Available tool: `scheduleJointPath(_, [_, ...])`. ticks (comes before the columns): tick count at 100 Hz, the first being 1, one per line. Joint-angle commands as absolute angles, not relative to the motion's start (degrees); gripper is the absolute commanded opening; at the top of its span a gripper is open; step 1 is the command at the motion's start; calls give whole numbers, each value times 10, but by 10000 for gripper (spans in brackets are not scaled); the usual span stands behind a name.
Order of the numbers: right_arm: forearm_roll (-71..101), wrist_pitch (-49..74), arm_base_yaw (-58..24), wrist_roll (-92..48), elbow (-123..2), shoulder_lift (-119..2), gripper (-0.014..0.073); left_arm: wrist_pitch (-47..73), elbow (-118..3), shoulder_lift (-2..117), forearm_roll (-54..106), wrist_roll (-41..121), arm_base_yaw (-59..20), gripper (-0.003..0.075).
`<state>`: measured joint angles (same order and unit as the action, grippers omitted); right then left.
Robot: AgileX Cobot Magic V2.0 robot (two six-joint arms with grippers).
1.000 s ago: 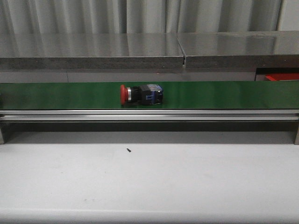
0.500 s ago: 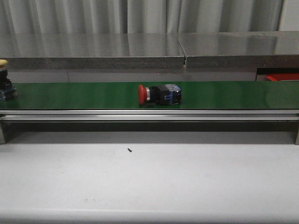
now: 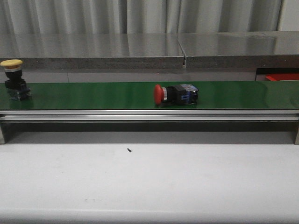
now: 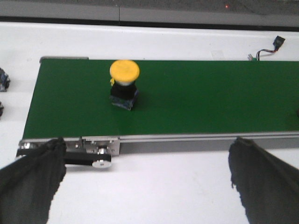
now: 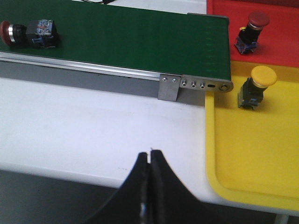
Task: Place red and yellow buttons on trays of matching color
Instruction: 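Set the yellow button on the belt and open the left gripper, then lower the right gripper onto the red button at the belt end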
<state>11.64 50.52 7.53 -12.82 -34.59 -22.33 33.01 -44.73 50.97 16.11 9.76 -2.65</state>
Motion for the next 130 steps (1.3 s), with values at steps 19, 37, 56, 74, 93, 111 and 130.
scheduleJointPath(19, [121, 471, 76, -133, -360, -228, -66, 283, -325, 338, 178, 96, -32, 312])
scheduleJointPath(37, [123, 490, 76, -133, -360, -228, -46, 283, -304, 280, 186, 95, -32, -16])
scheduleJointPath(56, [123, 520, 76, -139, -362, -228, 433, 276, -304, 278, 188, 95, -32, -19])
scheduleJointPath(74, [119, 521, 76, -162, -387, -263, 629, 276, -304, 278, 188, 95, -32, -19])
scheduleJointPath(93, [115, 541, 76, -190, -480, -406, 614, 276, -304, 278, 188, 95, -32, -19])
scheduleJointPath(111, [115, 534, 60, -258, -568, -555, 614, 276, -304, 278, 188, 95, -32, -19])
scheduleJointPath(130, [106, 541, 16, -329, -666, -709, 614, 276, -304, 279, 188, 95, -32, -19])
